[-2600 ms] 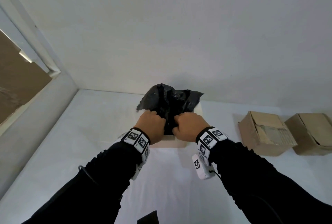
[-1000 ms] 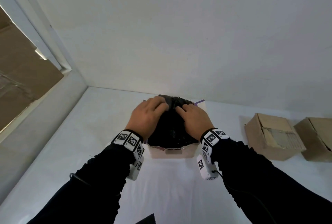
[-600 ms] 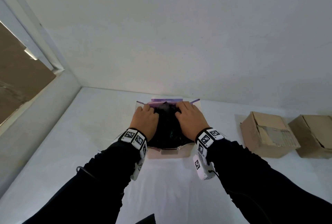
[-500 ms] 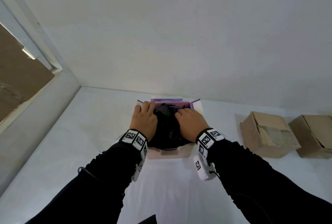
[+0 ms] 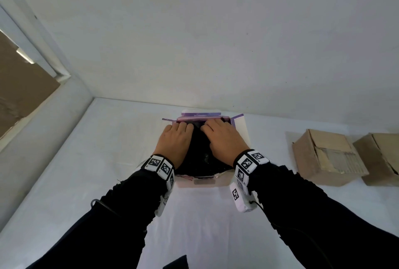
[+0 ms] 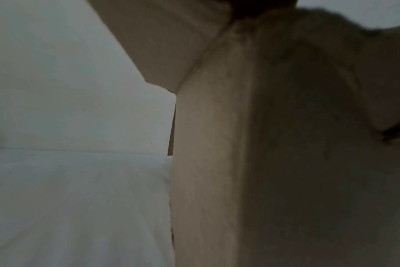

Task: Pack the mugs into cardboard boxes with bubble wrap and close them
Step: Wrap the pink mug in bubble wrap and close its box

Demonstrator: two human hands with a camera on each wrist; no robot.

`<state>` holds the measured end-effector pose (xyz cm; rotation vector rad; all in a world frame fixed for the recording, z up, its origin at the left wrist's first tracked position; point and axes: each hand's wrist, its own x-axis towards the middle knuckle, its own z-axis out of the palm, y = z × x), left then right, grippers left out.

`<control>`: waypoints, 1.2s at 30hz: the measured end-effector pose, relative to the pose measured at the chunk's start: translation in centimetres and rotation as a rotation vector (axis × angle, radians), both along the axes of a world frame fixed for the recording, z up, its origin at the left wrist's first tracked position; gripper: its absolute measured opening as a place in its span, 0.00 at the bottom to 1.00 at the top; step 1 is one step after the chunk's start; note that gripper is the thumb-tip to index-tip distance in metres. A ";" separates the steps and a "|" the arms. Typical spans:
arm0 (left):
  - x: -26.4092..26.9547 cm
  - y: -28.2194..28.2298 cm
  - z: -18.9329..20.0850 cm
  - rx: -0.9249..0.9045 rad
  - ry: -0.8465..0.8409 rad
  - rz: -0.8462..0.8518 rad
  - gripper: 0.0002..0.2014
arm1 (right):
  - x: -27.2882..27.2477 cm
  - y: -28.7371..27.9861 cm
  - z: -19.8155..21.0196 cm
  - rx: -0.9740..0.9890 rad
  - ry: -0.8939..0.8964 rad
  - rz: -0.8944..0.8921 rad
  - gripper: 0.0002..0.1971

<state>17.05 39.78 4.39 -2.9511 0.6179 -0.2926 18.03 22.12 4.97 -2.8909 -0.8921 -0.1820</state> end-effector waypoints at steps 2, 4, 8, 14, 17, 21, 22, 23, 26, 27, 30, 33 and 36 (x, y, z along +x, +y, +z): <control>0.1 0.2 0.0 -0.004 0.022 -0.001 0.11 | 0.3 0.1 -0.2 -0.006 0.086 0.010 0.20; 0.0 0.3 0.4 0.039 0.002 0.025 0.14 | 0.7 0.2 -0.5 -0.072 0.142 -0.015 0.21; -0.2 0.1 1.3 0.200 0.046 0.107 0.16 | 1.4 0.6 -0.8 -0.218 0.171 -0.039 0.23; 0.5 -0.1 1.2 0.272 0.226 0.115 0.15 | 1.9 0.8 -0.6 -0.229 0.196 -0.071 0.18; 0.2 0.1 1.8 0.261 0.181 0.147 0.14 | 1.4 0.1 -0.2 -0.266 0.016 -0.144 0.17; -0.2 0.2 1.6 0.246 0.120 0.155 0.16 | 0.9 -1.2 -0.5 -0.272 0.013 -0.154 0.20; -0.3 0.2 1.5 0.234 0.136 0.140 0.17 | 0.8 -1.4 -0.5 -0.280 0.050 -0.135 0.20; -0.4 0.2 1.3 0.214 0.160 0.123 0.18 | 0.8 -1.4 -0.2 -0.295 0.094 -0.122 0.20; -0.4 1.0 0.8 0.101 0.213 0.095 0.25 | 0.5 -1.2 0.9 -0.302 0.139 -0.137 0.18; -0.5 1.4 1.0 0.038 0.206 0.090 0.26 | 0.3 -0.9 1.3 -0.280 0.108 -0.146 0.17; -1.5 3.2 1.6 -0.164 0.025 0.056 0.13 | -0.8 0.8 2.1 -0.132 0.141 -0.129 0.17; -3.0 4.8 1.2 -0.243 -0.054 -0.031 0.07 | -2.4 2.7 1.7 0.022 0.414 -0.088 0.21; -4.4 5.7 0.4 -0.361 0.031 -0.121 0.13 | -4.0 3.7 1.1 0.143 0.491 -0.040 0.17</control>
